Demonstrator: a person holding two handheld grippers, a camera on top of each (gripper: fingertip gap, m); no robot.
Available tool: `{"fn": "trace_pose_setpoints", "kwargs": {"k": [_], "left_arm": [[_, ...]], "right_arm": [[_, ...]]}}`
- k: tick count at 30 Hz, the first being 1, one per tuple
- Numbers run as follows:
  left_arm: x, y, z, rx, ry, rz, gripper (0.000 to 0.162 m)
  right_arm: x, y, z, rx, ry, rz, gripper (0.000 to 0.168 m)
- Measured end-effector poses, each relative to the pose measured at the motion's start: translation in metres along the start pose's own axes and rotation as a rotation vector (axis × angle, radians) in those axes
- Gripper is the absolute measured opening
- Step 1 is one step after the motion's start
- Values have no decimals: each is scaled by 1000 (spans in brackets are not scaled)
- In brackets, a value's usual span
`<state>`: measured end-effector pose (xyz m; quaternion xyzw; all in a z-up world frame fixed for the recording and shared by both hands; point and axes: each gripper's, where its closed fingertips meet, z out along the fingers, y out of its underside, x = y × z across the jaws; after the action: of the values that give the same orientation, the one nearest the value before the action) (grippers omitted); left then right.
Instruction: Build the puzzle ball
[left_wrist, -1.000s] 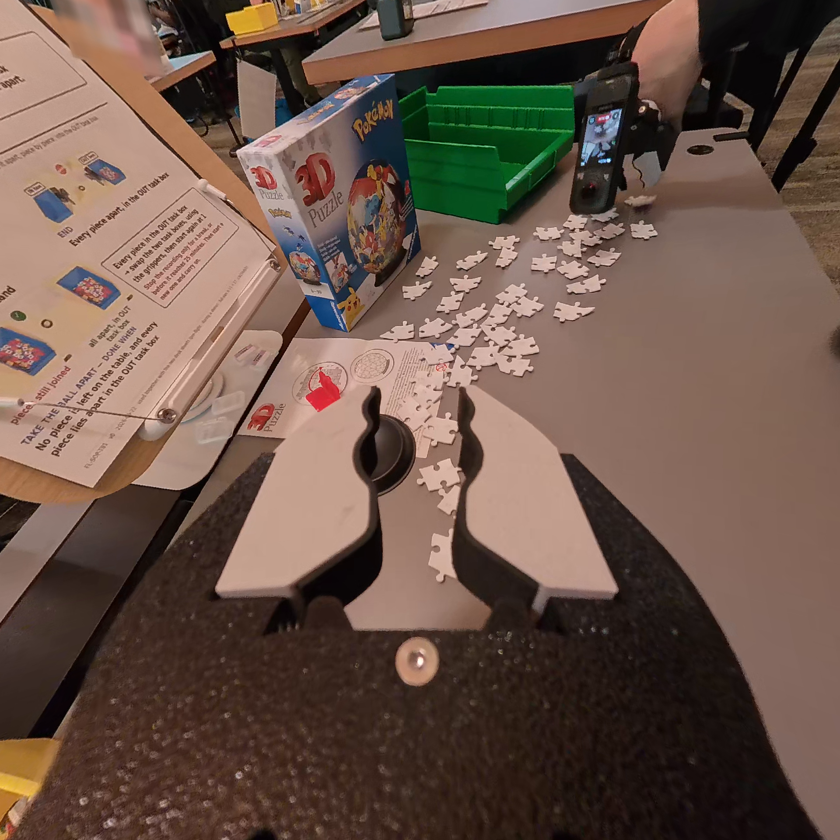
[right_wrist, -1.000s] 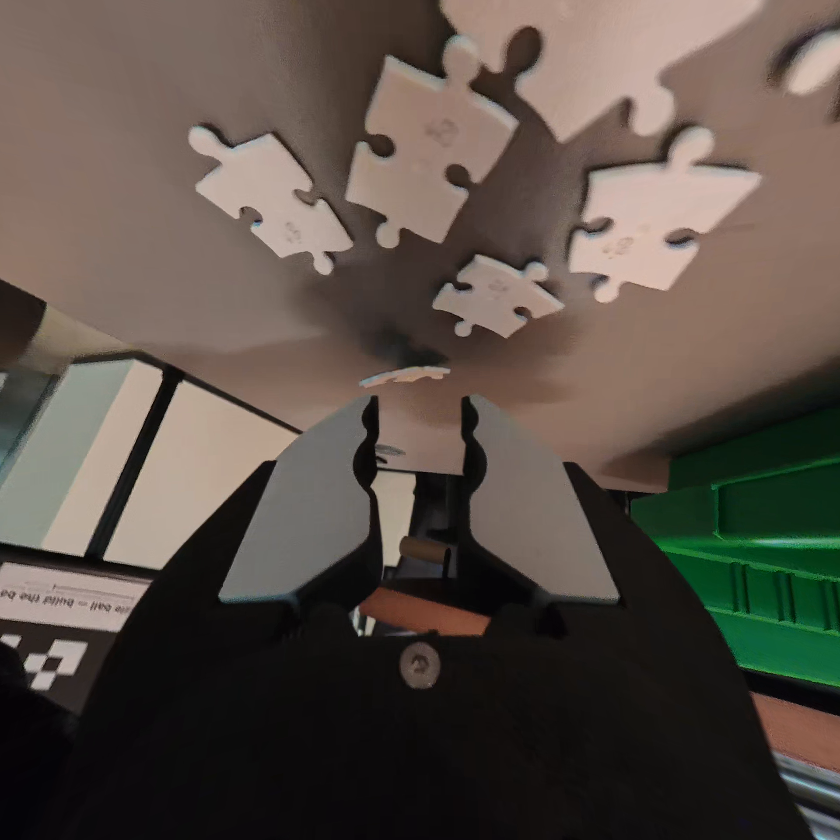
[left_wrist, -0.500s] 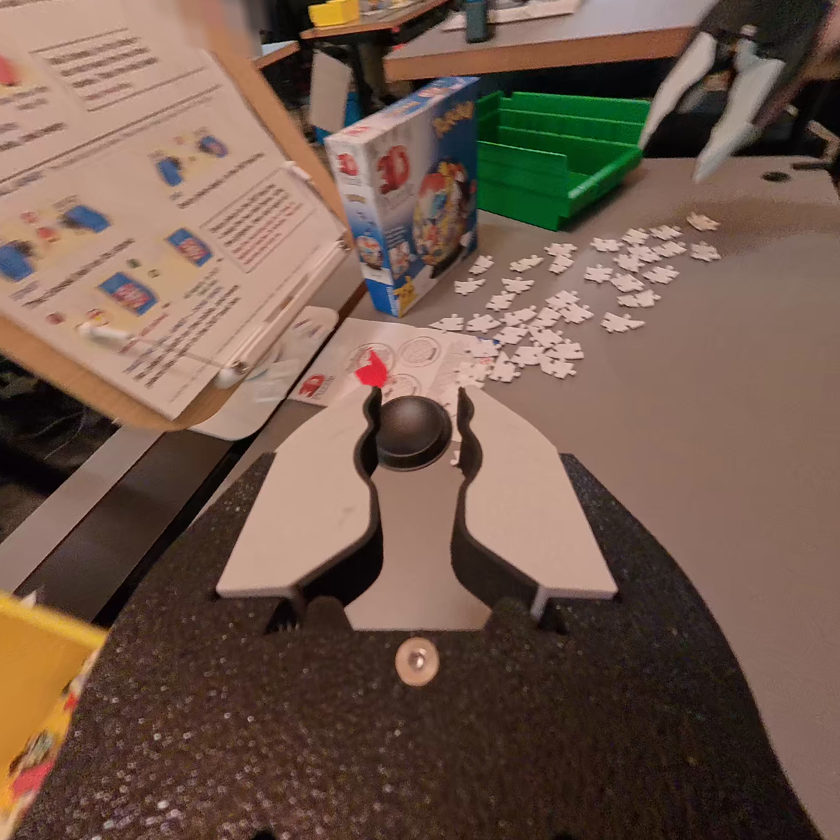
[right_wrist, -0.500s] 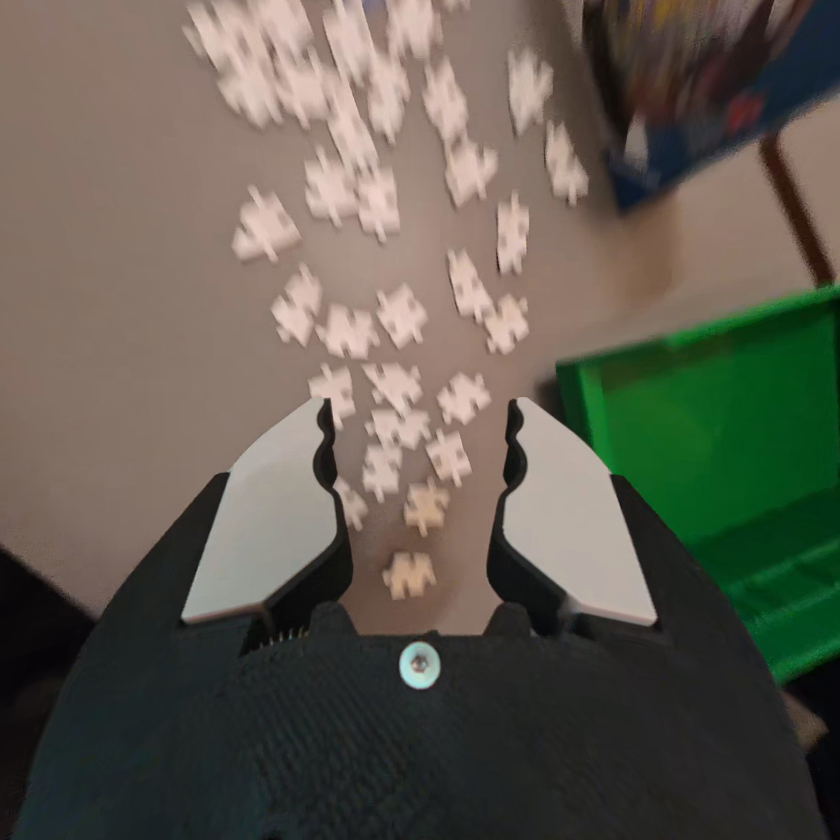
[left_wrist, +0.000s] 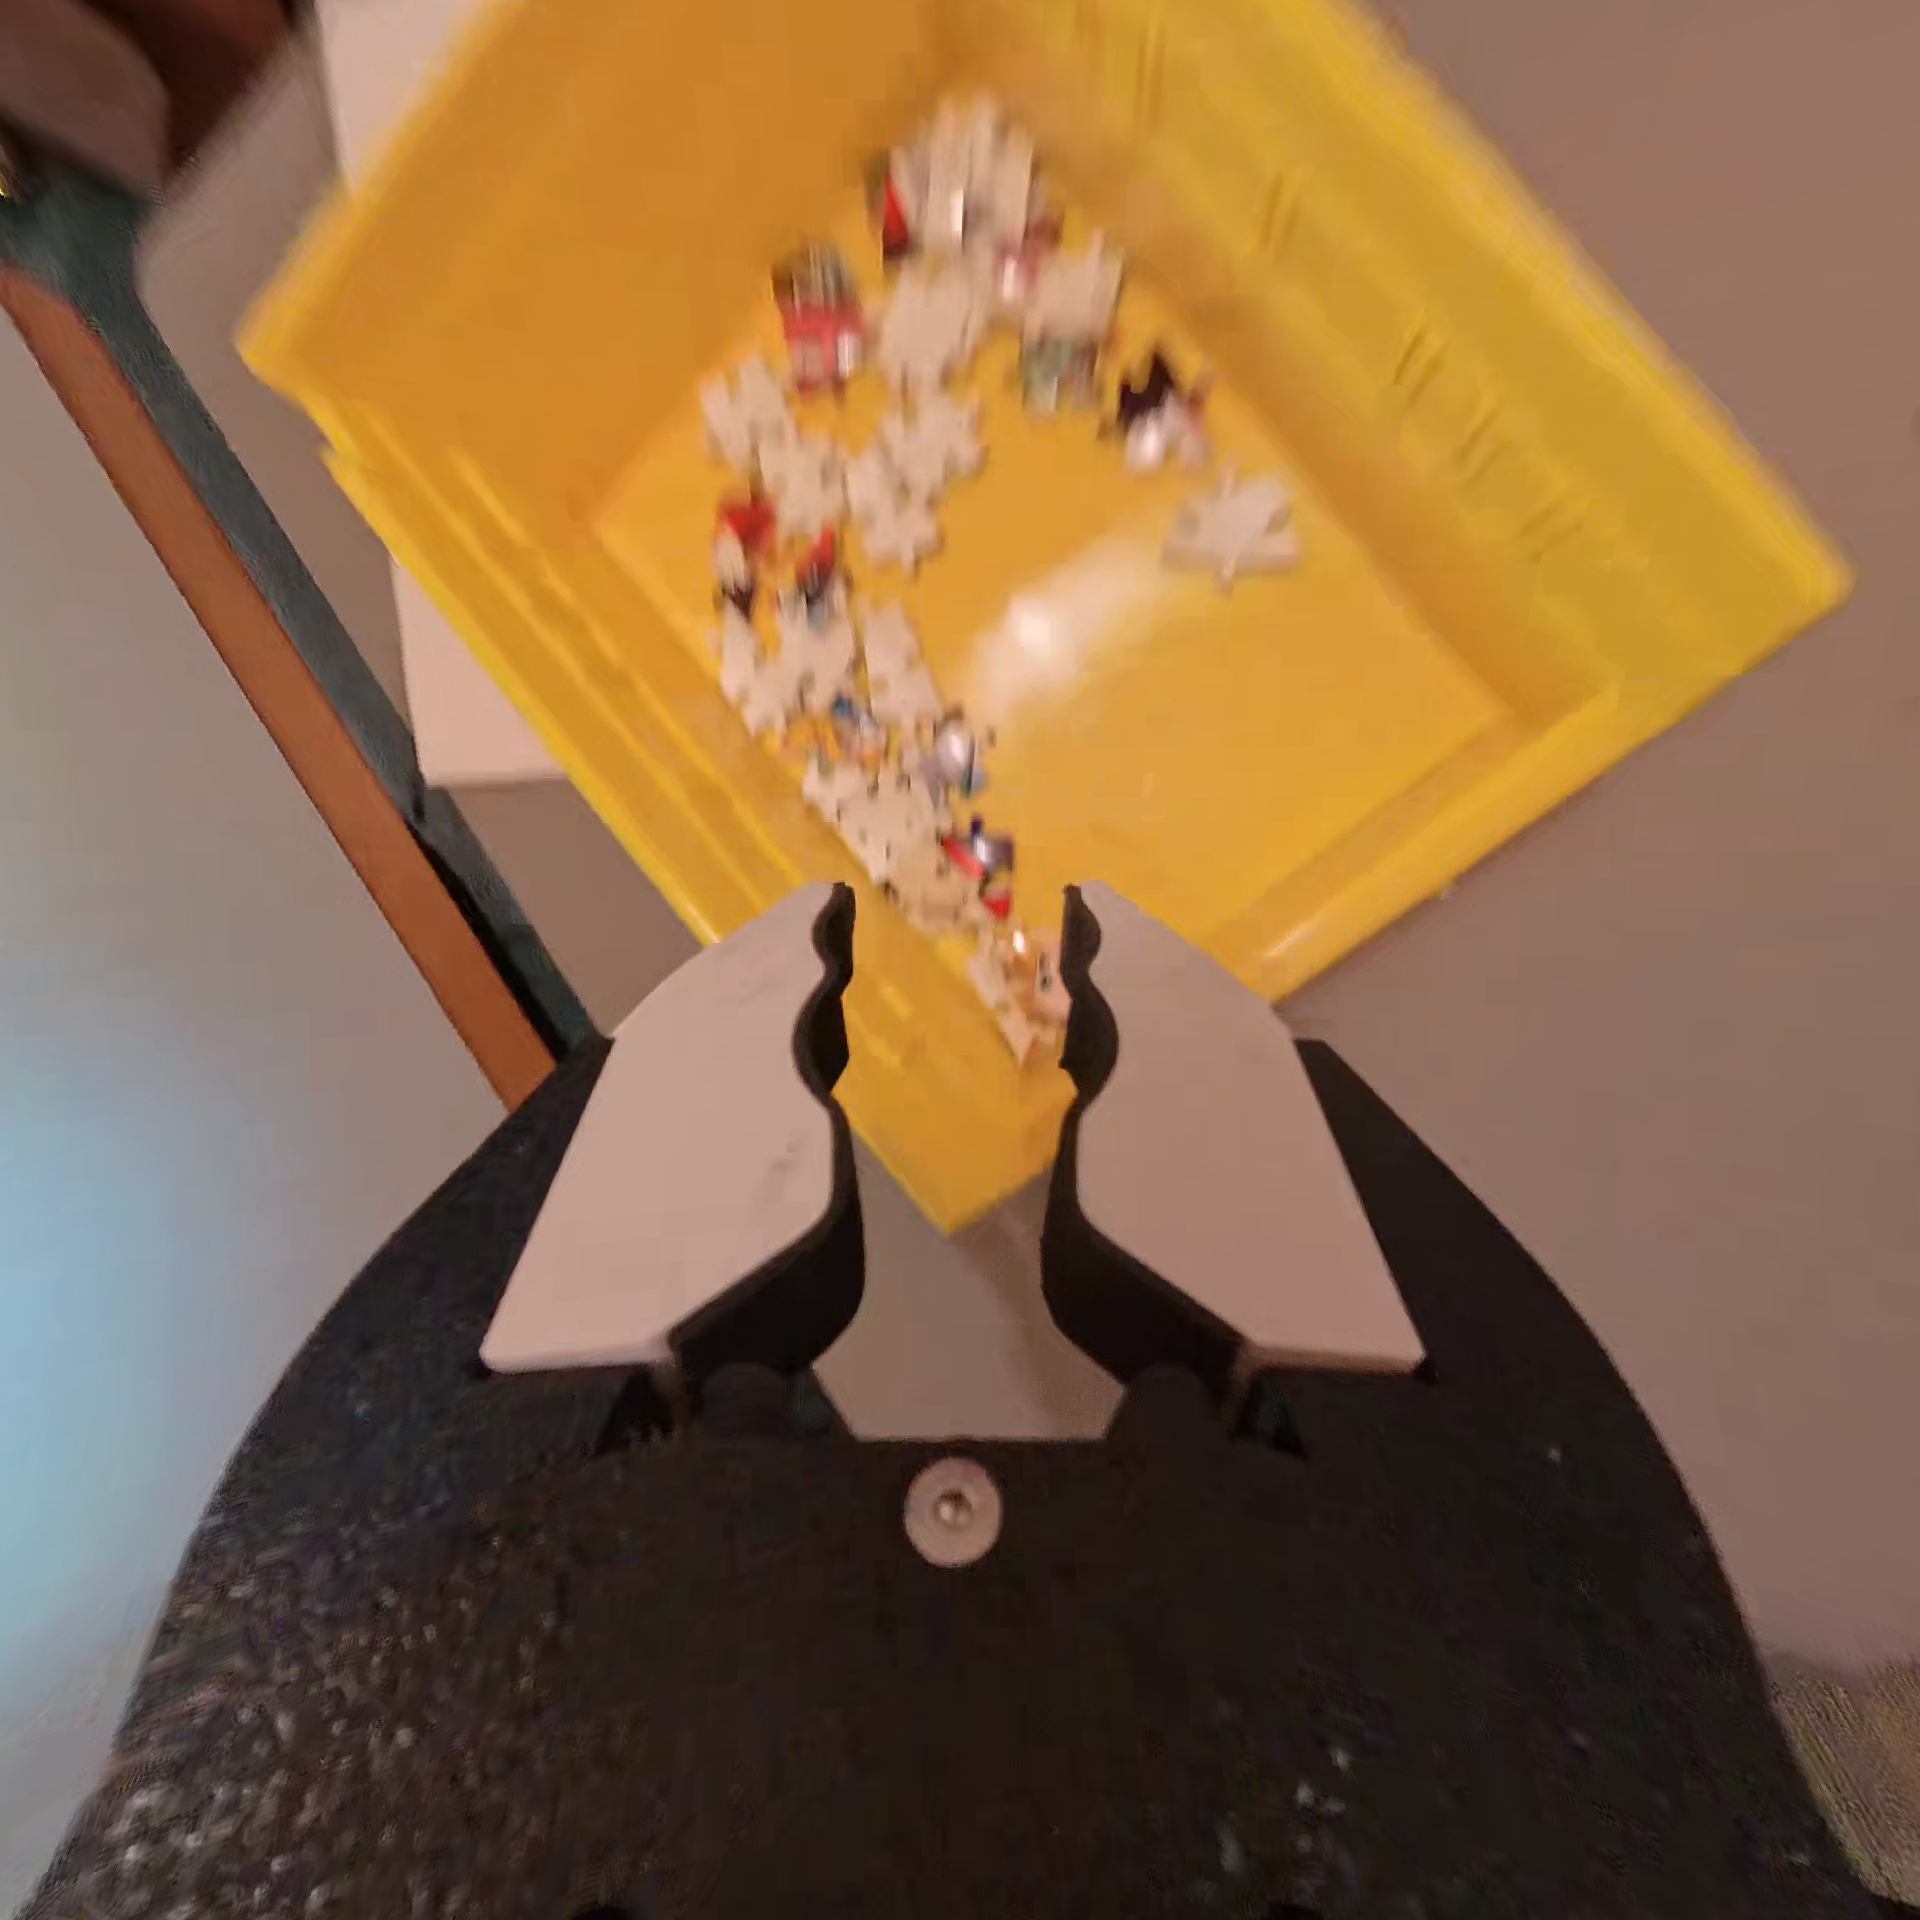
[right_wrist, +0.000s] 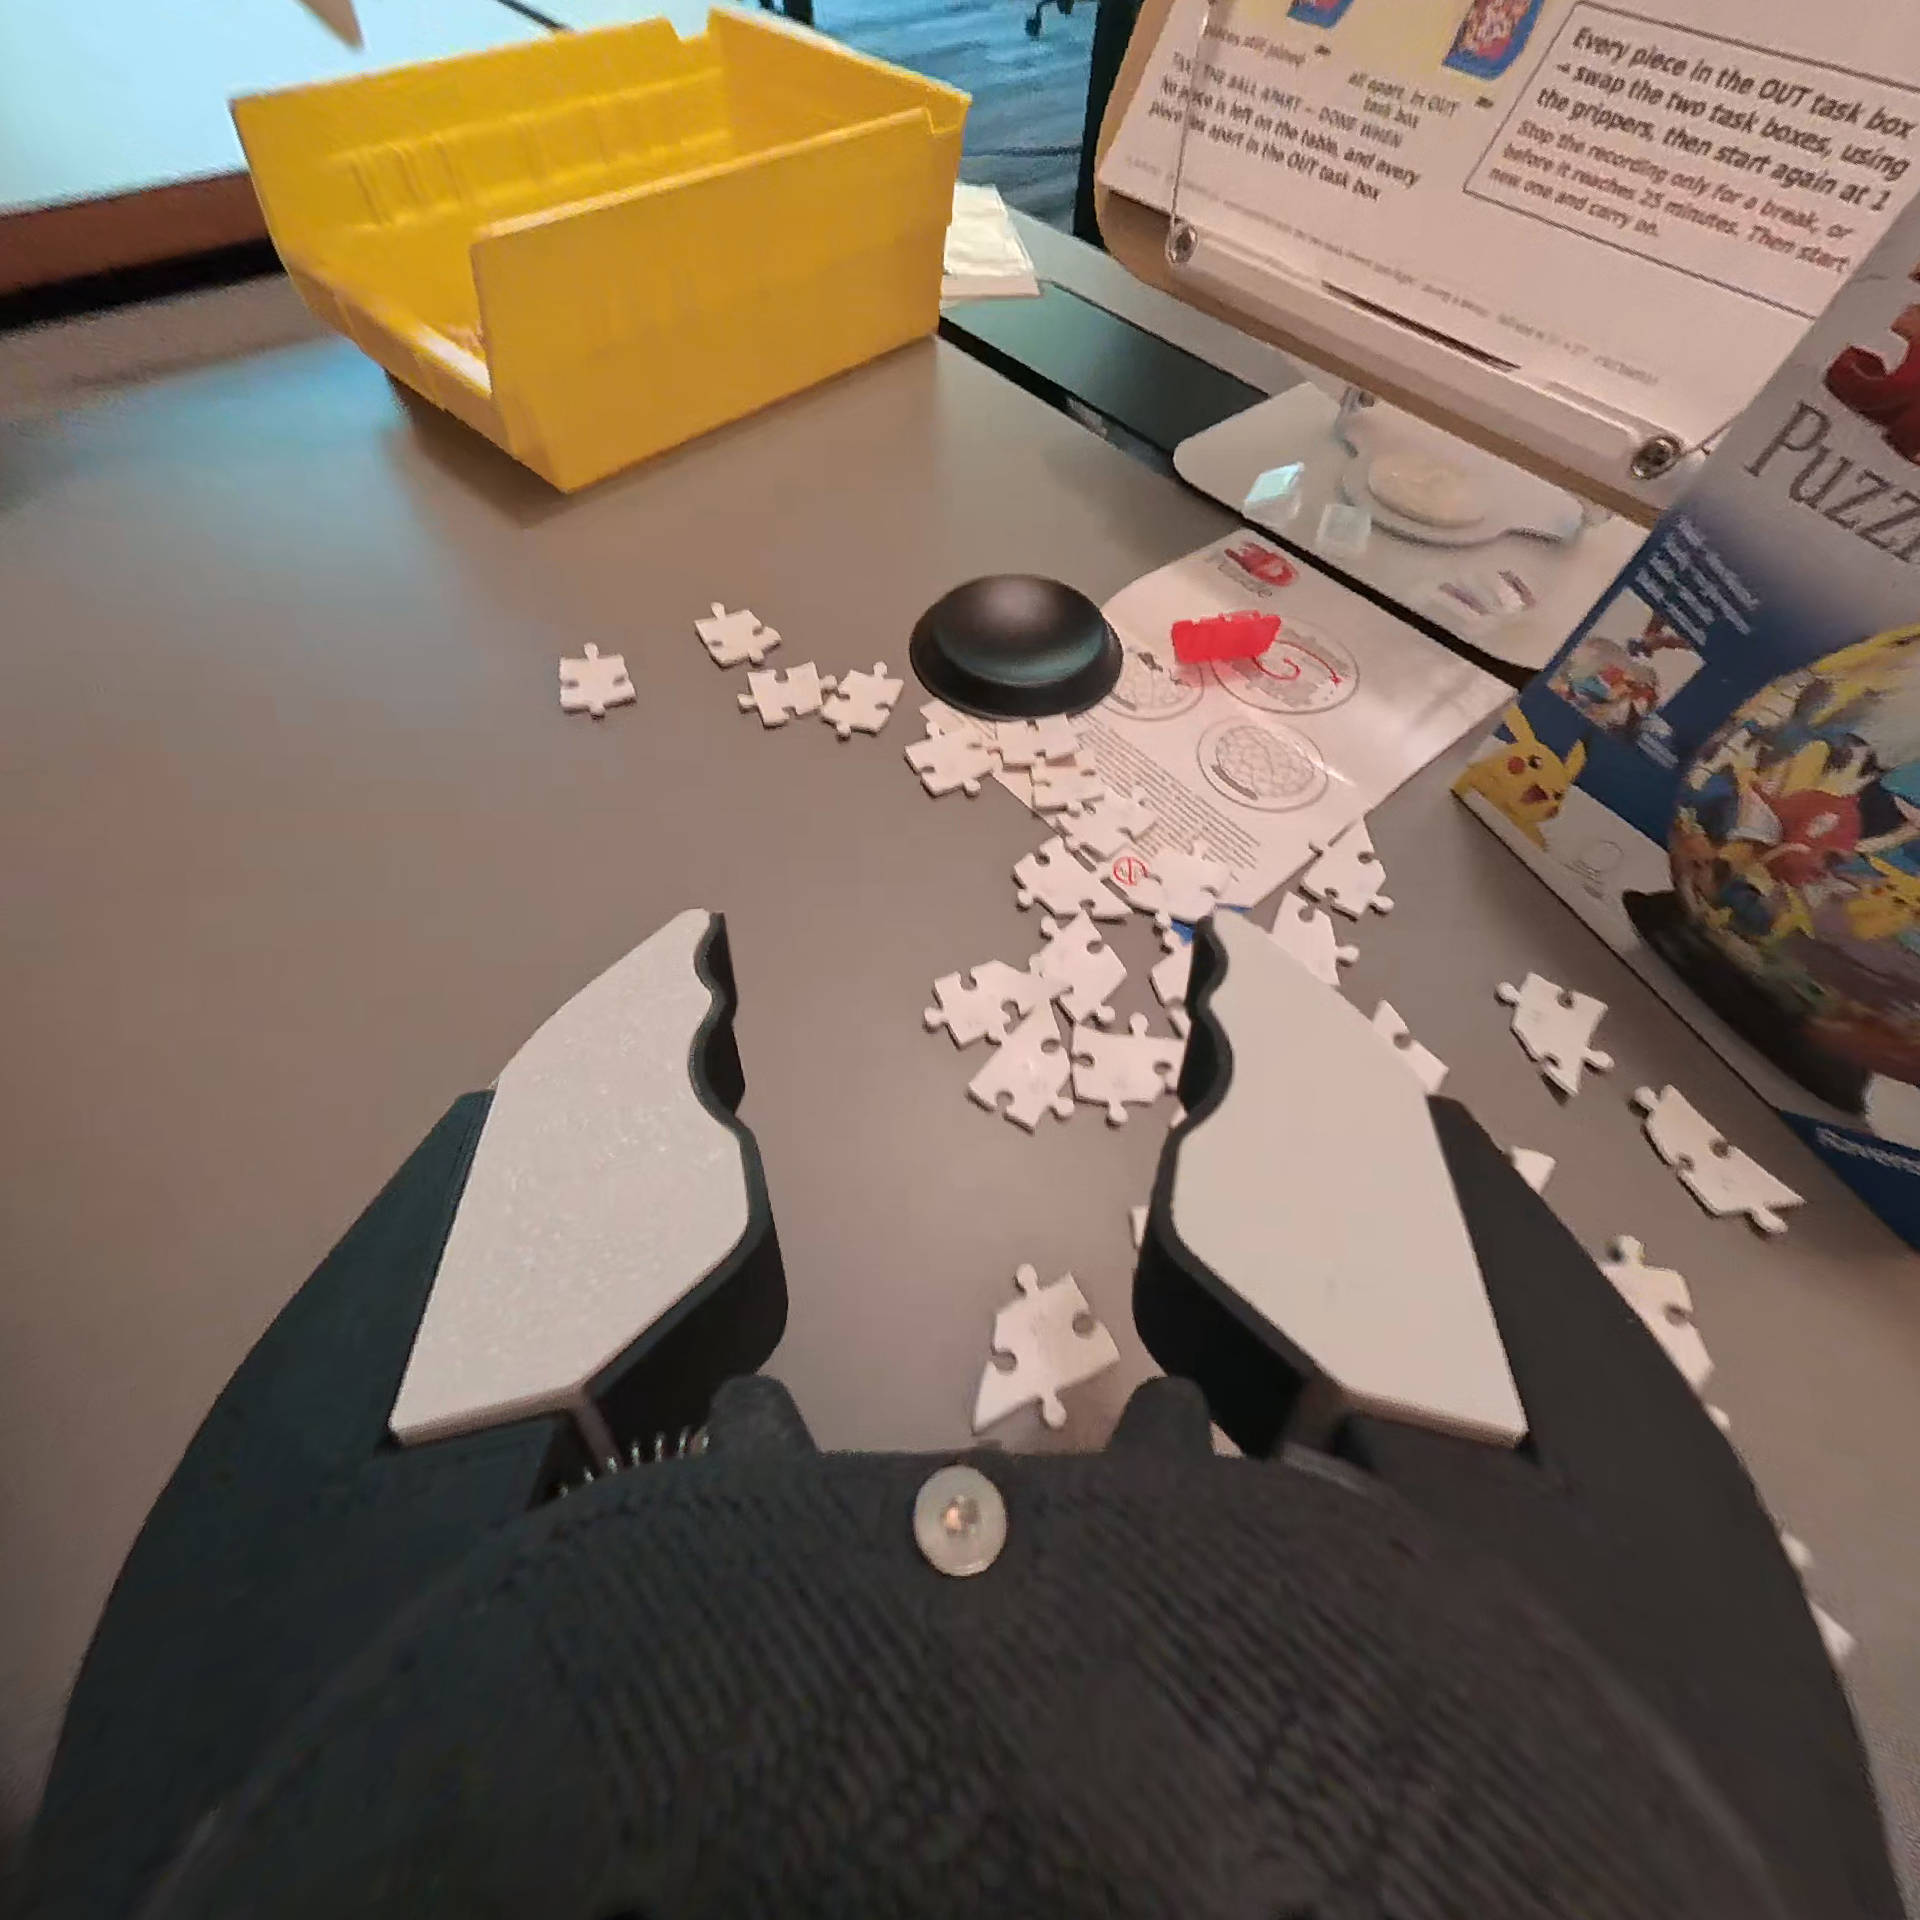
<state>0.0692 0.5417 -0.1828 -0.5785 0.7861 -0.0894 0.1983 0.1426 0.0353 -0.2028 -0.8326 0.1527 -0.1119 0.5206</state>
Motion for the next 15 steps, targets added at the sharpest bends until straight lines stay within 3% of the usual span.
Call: {"fn": "trace_pose_setpoints", "kwargs": {"k": [1,5,9,15], "left_arm": [[0,9,8,-78,-3,1,39],[7,29,32,-243,-12,-8,42],[29,33,59,-319,70,-139,44],[24,56,80,-552,-16,-264,50]], "right_arm": [[-1,-3,3,14,-9,14,84],[-7,-8,12,23,-38,16,83],[-11,-1,10,-11,-33,-31,86],[-12,1,7,19,-54,-10,86]]}}
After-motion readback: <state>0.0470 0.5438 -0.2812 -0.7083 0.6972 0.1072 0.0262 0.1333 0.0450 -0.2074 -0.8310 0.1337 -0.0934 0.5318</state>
